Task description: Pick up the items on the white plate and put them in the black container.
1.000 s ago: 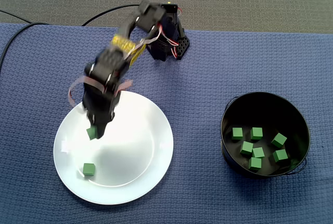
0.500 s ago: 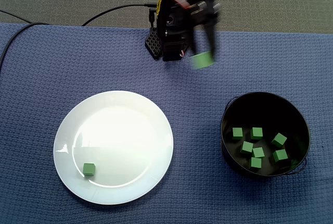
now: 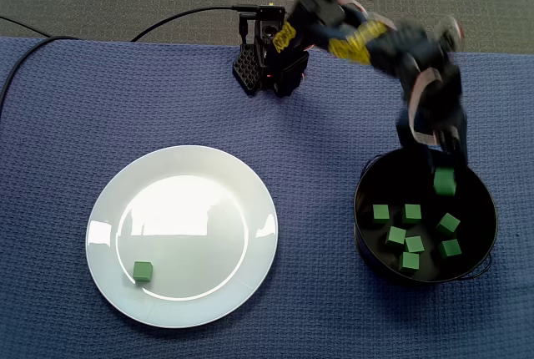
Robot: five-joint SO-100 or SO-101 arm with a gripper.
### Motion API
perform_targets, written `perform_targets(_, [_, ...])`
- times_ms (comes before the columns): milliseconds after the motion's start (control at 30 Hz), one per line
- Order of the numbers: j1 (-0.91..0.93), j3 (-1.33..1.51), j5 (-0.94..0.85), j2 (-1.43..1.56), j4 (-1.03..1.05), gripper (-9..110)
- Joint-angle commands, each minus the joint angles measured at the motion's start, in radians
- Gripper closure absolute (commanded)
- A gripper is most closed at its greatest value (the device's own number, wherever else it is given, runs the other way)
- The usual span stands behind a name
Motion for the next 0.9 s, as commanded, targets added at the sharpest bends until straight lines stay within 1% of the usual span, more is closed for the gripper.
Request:
perform_targets(0, [0.02,-0.023,0.026,-0.114,-0.087,102])
perform_targets(100, [0.025,0.037,0.032,-0.133,-0.133,101])
perform_targets(133, [0.025,0.049,0.025,-0.132,-0.132,89])
perform_targets(167, [0.025,0.064,0.014,-0.123,-0.126,73])
perform_targets(200, [0.025,0.078,0.012,-0.107,-0.117,64])
perform_targets(267, [0.041,0.095,0.009,-0.061,-0.094,56])
perform_targets(367, [0.11,0.084,-0.014,0.083,0.002,54])
perform_targets(433, [0.202,0.081,-0.031,0.216,0.071,53])
perform_targets(500, [0.334,0.107,-0.06,0.339,0.084,50])
perform_targets(567, [0.511,0.112,-0.055,0.385,0.055,49])
perform_targets(733, [0.897,0.063,-0.035,0.344,0.075,50])
perform_targets(867, [1.108,-0.072,0.0,0.184,0.101,52])
